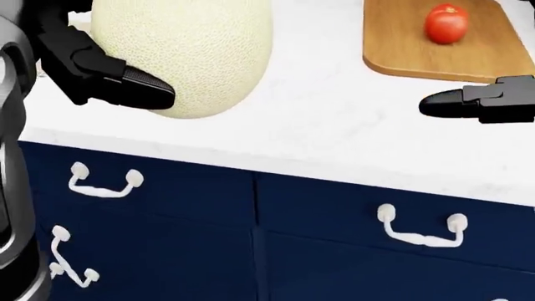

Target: Place the cantaloupe and the tomato on separate cutting boards.

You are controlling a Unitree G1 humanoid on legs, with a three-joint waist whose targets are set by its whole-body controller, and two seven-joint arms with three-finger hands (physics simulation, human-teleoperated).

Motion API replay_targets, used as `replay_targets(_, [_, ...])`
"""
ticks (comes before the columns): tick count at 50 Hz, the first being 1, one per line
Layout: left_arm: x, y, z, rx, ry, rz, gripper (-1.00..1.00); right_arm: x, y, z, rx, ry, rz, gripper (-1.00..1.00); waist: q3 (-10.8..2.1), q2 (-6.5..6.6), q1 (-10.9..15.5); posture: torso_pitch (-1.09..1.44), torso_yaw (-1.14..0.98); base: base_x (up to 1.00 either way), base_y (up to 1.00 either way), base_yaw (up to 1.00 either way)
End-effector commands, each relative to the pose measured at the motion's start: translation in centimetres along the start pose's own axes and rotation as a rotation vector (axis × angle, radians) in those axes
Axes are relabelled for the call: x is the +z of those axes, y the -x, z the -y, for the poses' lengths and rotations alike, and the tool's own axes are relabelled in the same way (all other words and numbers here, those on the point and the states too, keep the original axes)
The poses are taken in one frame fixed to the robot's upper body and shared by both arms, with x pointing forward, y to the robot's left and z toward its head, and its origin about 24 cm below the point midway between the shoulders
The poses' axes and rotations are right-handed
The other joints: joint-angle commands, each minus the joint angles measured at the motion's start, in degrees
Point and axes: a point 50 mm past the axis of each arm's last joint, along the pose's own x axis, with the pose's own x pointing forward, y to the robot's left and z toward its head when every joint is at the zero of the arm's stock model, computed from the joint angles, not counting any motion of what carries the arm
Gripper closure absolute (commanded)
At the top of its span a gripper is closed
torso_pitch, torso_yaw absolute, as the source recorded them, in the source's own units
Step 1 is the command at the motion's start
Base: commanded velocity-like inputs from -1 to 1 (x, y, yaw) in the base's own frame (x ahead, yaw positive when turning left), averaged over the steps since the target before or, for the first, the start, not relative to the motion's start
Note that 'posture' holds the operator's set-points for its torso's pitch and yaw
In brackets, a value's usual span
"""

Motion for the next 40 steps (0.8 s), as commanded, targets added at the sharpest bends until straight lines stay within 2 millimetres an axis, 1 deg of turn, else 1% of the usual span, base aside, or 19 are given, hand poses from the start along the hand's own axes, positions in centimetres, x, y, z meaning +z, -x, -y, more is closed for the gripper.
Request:
replay_targets(1, [1.42, 0.51, -1.07, 0.062, -0.009, 0.079, 1.00, 1.94, -0.02, 0.09, -0.003, -0.001, 0.104, -1.00, -1.32, -0.55, 0.51, 0.00, 0.00, 0.01, 0.59, 0.00])
replay_targets(3, [1.40, 0.46, -1.11, 0.066, -0.005, 0.081, 1.00, 2.18, 0.01, 0.16, -0.003, -0.001, 0.109, -1.00, -1.13, 2.36, 0.28, 0.00, 0.00, 0.00, 0.59, 0.00])
replay_targets(5, [1.38, 0.37, -1.12, 0.066, -0.003, 0.084, 1.00, 2.35, 0.11, 0.15, -0.001, -0.001, 0.111, -1.00, -2.56, 8.09, 0.52, 0.00, 0.00, 0.01, 0.59, 0.00])
replay_targets(6, [1.48, 0.41, -1.13, 0.067, -0.002, 0.085, 1.00, 2.36, 0.13, 0.15, -0.001, -0.002, 0.110, -1.00, -0.77, 3.58, 0.87, 0.00, 0.00, 0.01, 0.53, 0.00])
replay_targets(7, [1.58, 0.45, -1.12, 0.067, -0.001, 0.087, 1.00, 2.33, 0.15, 0.13, 0.000, -0.003, 0.111, -1.00, -1.15, 4.35, 0.90, 0.00, 0.00, 0.01, 0.39, 0.00])
replay_targets(9, [1.61, 0.40, -1.09, 0.066, 0.001, 0.090, 1.00, 2.38, 0.23, 0.18, 0.001, -0.005, 0.112, -1.00, -2.18, 4.31, 1.40, 0.00, 0.00, 0.00, 0.22, 0.00])
replay_targets(17, [1.84, 0.30, -0.81, 0.056, 0.002, 0.094, 1.00, 2.13, 0.36, 0.13, 0.004, 0.012, 0.121, -1.00, -1.14, 2.53, 2.15, 0.00, 0.00, 0.01, 0.19, 0.00])
replay_targets(20, [1.89, 0.29, -0.74, 0.053, 0.006, 0.095, 1.00, 2.11, 0.50, 0.03, 0.008, 0.013, 0.121, -1.00, -0.10, 0.87, 1.97, 0.00, 0.00, 0.13, 0.41, 0.00])
replay_targets(25, [1.85, 0.23, -0.64, 0.050, 0.007, 0.096, 1.00, 1.96, 0.59, 0.05, 0.008, 0.007, 0.117, -1.00, -0.70, 0.01, 1.58, 0.00, 0.00, 0.14, 0.42, 0.00])
replay_targets(27, [1.86, 0.19, -0.64, 0.050, 0.007, 0.096, 1.00, 1.95, 0.57, 0.08, 0.006, 0.002, 0.117, -1.00, -1.76, -2.53, 1.50, 0.00, 0.00, 0.13, 0.30, 0.00])
replay_targets(28, [1.85, 0.19, -0.62, 0.050, 0.007, 0.096, 1.00, 1.94, 0.61, 0.10, 0.006, 0.001, 0.117, -1.00, -1.52, -0.25, 0.70, 0.00, 0.00, 0.14, 0.21, 0.00])
replay_targets(29, [1.82, 0.21, -0.58, 0.049, 0.007, 0.096, 1.00, 1.85, 0.61, 0.08, 0.005, 0.000, 0.116, -1.00, -0.90, -0.37, 1.62, 0.00, 0.00, 0.14, 0.19, 0.00])
replay_targets(31, [1.80, 0.21, -0.58, 0.050, 0.008, 0.096, 1.00, 1.81, 0.61, 0.10, 0.004, -0.002, 0.116, -1.00, -1.44, -0.63, 1.03, 0.00, 0.00, 0.14, 0.18, 0.00])
replay_targets(32, [1.74, 0.15, -0.53, 0.049, 0.008, 0.096, 1.00, 1.78, 0.62, 0.10, 0.003, -0.002, 0.116, -1.00, -1.53, 0.30, 1.03, 0.00, 0.00, 0.12, 0.17, 0.00])
replay_targets(34, [1.78, 0.16, -0.49, 0.048, 0.009, 0.097, 1.00, 1.73, 0.65, 0.10, 0.003, -0.001, 0.115, -1.00, -0.74, 2.57, 0.87, 0.00, 0.00, 0.14, 0.16, 0.00])
replay_targets(35, [1.73, 0.13, -0.45, 0.047, 0.007, 0.098, 1.00, 1.76, 0.67, 0.12, 0.003, 0.000, 0.115, -1.00, -1.40, 5.36, 1.61, 0.00, 0.00, 0.14, 0.16, 0.00])
replay_targets(36, [1.69, 0.10, -0.44, 0.046, 0.008, 0.097, 1.00, 1.74, 0.67, 0.12, 0.002, 0.000, 0.115, -1.00, -1.33, 4.02, 1.71, 0.00, 0.00, 0.14, 0.16, 0.00])
replay_targets(37, [1.72, 0.10, -0.42, 0.046, 0.009, 0.097, 1.00, 1.80, 0.71, 0.14, 0.002, -0.001, 0.116, -1.00, -1.15, 4.37, 1.88, 0.00, 0.00, 0.14, 0.16, 0.00])
replay_targets(40, [1.71, 0.10, -0.40, 0.046, 0.010, 0.099, 1.00, 1.78, 0.81, 0.20, 0.001, -0.006, 0.116, -1.00, -1.48, 2.39, 2.73, 0.00, 0.00, 0.14, 0.15, 0.00])
